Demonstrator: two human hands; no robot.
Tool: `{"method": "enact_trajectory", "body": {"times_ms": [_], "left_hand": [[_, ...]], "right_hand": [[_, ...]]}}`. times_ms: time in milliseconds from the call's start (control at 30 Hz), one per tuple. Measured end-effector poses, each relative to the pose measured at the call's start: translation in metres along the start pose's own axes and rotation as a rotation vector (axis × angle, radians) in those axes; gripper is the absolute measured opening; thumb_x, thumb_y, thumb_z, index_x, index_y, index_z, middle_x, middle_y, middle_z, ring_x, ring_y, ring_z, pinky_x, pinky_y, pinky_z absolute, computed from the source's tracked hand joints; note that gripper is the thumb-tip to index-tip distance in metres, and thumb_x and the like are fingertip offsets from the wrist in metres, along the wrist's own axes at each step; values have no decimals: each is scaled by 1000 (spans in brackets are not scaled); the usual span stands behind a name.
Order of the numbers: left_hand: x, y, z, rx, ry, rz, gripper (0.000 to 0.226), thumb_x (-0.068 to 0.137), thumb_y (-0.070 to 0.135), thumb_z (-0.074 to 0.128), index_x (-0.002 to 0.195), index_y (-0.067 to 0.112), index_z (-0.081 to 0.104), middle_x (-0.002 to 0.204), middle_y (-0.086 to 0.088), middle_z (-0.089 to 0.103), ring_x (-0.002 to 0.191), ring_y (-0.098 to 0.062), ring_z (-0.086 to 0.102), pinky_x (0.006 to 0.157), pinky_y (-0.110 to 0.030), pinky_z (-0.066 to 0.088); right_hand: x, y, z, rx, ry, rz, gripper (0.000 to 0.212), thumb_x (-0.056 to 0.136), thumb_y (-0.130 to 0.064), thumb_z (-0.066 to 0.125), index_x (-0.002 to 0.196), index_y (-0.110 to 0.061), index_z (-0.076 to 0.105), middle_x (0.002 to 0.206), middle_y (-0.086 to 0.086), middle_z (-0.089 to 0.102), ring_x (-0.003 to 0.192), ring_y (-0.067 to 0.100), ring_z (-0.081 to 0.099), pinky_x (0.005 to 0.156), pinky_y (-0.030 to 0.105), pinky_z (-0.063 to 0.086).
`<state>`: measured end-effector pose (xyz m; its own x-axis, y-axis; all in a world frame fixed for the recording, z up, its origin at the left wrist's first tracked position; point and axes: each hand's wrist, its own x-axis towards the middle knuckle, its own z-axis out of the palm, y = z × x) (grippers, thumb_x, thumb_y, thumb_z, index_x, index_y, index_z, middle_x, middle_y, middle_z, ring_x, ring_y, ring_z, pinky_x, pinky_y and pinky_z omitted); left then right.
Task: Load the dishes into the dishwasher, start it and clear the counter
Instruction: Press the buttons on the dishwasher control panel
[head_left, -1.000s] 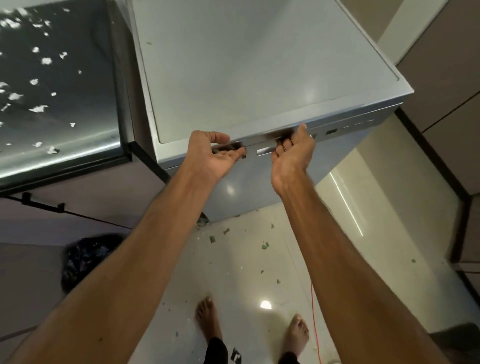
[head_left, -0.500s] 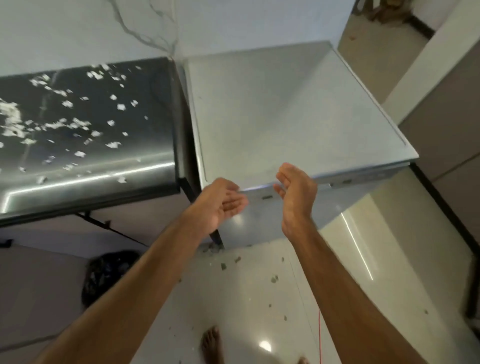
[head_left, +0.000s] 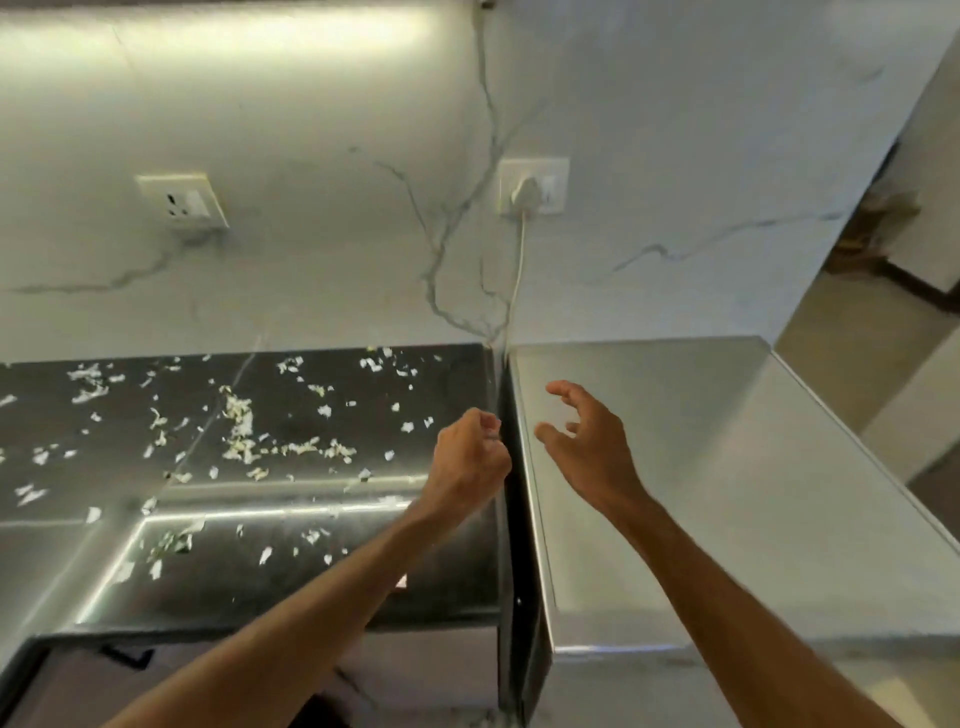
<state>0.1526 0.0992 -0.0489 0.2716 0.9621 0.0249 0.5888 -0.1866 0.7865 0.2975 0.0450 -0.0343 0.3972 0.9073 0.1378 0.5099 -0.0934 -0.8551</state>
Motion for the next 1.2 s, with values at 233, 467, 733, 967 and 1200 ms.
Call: {"method": "enact_trajectory", "body": {"times_ms": [233, 467, 733, 967, 1200], "left_hand": [[140, -6, -9, 623, 19, 396, 78, 84, 12, 68, 148, -5, 28, 153, -23, 33, 143, -35, 34, 119, -34, 31], [289, 8, -1, 1072, 130, 421, 133, 75, 44, 76, 152, -6, -20, 159, -27, -29, 149, -42, -23, 125, -53, 3], [367, 0, -3, 1187, 193, 342, 153, 60, 51, 89, 154, -1, -19, 159, -28, -27, 149, -46, -20, 124, -57, 8], [377, -9, 17, 1076, 252, 355, 147, 62, 36, 92, 155, -1, -16, 161, -27, -24, 149, -46, -20, 124, -57, 10], [385, -17, 20, 1068, 290, 383, 128, 73, 20, 82, 156, -1, -13, 162, -26, -22, 150, -46, -19, 123, -56, 12]], "right_hand": [[109, 9, 17, -434, -140, -175, 80, 94, -12, 67, 159, -13, 21, 171, 4, -5, 157, 22, 2, 122, 32, 20], [234, 30, 12, -698, -65, -288, 60, 91, -23, 69, 144, -9, 45, 168, 7, -20, 157, 28, -5, 126, 44, 19], [336, 23, 3, -855, 85, -437, 20, 79, -23, 73, 93, -16, 61, 167, 8, -23, 155, 31, -19, 124, 58, 6], [370, 45, 12, -909, 115, -460, 24, 75, -34, 74, 76, -21, 53, 169, 8, -17, 156, 30, -15, 123, 60, -1], [377, 57, 20, -850, 176, -522, 23, 75, -34, 75, 85, -15, 67, 170, 10, -7, 157, 31, -5, 123, 61, 6]]}}
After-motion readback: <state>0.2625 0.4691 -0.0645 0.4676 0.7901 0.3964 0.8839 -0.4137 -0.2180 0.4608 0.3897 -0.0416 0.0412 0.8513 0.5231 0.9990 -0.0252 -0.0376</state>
